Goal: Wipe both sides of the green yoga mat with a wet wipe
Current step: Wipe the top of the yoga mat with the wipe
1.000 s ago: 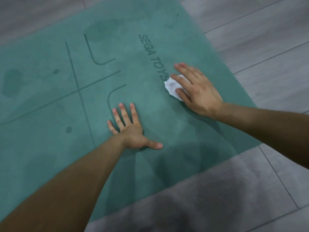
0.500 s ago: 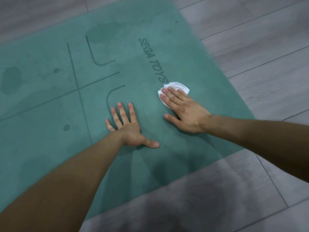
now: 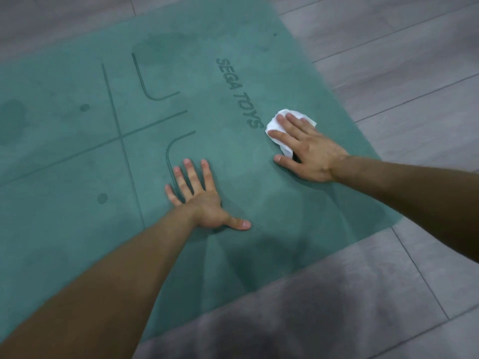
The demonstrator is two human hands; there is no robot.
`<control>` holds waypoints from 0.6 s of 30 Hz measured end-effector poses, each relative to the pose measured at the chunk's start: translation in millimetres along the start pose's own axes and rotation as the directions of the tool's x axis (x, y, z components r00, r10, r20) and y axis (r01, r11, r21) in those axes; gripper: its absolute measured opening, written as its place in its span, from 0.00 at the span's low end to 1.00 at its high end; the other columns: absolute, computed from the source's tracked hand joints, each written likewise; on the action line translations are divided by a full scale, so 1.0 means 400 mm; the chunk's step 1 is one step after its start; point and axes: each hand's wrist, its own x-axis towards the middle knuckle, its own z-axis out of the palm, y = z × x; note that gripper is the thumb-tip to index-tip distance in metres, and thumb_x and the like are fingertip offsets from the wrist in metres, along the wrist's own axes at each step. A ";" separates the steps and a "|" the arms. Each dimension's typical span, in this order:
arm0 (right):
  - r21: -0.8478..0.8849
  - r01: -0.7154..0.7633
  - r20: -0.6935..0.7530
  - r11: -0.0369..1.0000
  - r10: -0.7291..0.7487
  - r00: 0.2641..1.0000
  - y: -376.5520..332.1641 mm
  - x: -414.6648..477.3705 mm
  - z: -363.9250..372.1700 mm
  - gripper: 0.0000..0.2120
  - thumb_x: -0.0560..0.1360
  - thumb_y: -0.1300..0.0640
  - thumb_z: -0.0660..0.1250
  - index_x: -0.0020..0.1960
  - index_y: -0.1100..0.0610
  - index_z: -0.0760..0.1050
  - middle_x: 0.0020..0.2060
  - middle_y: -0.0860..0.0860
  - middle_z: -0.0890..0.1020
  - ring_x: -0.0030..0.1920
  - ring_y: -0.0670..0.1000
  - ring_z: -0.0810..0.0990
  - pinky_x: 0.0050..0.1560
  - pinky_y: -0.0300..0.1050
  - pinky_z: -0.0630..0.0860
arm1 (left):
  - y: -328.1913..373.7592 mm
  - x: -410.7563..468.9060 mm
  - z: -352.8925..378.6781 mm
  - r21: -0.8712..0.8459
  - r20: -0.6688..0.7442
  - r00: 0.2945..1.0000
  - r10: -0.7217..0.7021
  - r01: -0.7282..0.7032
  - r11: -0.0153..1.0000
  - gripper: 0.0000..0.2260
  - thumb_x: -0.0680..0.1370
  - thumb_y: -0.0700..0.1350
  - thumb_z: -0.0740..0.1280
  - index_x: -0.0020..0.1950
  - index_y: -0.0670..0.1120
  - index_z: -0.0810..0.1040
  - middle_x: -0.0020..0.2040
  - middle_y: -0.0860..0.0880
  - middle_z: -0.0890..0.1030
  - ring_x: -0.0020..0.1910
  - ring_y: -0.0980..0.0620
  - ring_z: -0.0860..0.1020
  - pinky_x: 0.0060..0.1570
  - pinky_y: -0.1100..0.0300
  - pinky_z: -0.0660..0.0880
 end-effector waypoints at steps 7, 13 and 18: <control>-0.018 0.286 -0.020 0.958 -0.286 0.958 -0.165 -0.082 0.071 0.35 0.87 0.39 0.49 0.86 0.55 0.45 0.86 0.53 0.46 0.85 0.52 0.41 0.85 0.54 0.45 | 0.002 -0.002 0.000 0.003 -0.005 1.000 -0.010 0.010 1.000 0.84 0.47 0.82 0.74 0.71 0.52 0.13 0.68 0.43 0.10 0.71 0.37 0.15 0.74 0.27 0.30; -0.061 -0.027 -0.029 0.998 0.025 0.999 0.016 -0.024 -0.003 0.35 0.86 0.37 0.43 0.86 0.53 0.42 0.86 0.51 0.45 0.85 0.50 0.41 0.84 0.55 0.50 | 0.002 -0.007 -0.005 -0.006 0.008 1.000 0.001 -0.001 1.000 0.83 0.48 0.82 0.75 0.71 0.51 0.12 0.68 0.43 0.10 0.70 0.36 0.15 0.73 0.27 0.30; 0.037 0.141 -0.038 0.989 -0.139 0.990 -0.161 -0.066 0.048 0.37 0.85 0.36 0.48 0.86 0.55 0.44 0.86 0.53 0.46 0.85 0.52 0.39 0.85 0.53 0.45 | 0.004 -0.007 -0.002 -0.006 0.006 1.000 -0.003 0.003 1.000 0.83 0.47 0.82 0.75 0.71 0.52 0.12 0.68 0.43 0.10 0.71 0.37 0.15 0.74 0.27 0.30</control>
